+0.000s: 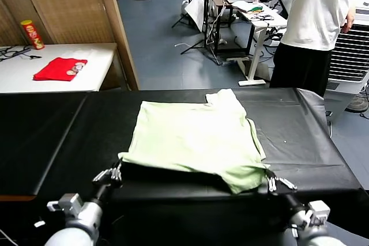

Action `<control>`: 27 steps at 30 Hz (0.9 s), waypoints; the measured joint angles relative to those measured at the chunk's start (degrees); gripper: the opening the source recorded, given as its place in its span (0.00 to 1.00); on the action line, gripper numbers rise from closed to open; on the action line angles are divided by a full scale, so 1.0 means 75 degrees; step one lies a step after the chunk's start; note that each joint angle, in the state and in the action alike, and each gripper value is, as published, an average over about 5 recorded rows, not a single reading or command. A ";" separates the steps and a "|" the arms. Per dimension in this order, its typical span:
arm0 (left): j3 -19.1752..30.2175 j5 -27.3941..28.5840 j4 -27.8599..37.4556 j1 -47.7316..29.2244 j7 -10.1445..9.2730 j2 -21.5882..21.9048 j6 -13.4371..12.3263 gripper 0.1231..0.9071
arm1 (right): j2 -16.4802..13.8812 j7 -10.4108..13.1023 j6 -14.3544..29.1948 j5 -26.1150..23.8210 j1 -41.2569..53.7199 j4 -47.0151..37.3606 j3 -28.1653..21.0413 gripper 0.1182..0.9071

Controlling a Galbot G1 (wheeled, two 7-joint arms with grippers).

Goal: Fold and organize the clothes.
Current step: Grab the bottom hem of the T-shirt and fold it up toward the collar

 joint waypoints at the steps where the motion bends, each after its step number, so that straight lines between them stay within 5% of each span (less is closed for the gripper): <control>1: 0.0026 0.0058 0.0092 -0.0097 -0.0002 -0.0007 -0.0011 0.00 | -0.0025 -0.0009 0.0020 -0.0036 0.0161 -0.0152 -0.0086 0.00; 10: 0.0322 0.0773 0.0896 -0.0782 0.0036 0.0019 -0.0227 0.00 | -0.0043 -0.0326 0.0299 -0.0250 0.1038 -0.1253 -0.0714 0.05; 16: 0.0452 0.0972 0.1466 -0.1178 0.0098 0.0037 -0.0195 0.00 | -0.0193 -0.0494 0.0283 -0.0464 0.0837 -0.1079 -0.0616 0.41; 21: 0.0453 0.1125 0.1679 -0.1221 0.0147 0.0023 -0.0220 0.38 | -0.0371 -0.0474 0.0121 -0.0516 0.0331 -0.0475 -0.0379 0.75; 27: 0.0390 0.1122 0.1559 -0.1034 0.0143 0.0052 -0.0208 0.77 | -0.0432 -0.0452 0.0028 -0.0593 -0.0368 -0.0017 -0.0207 0.86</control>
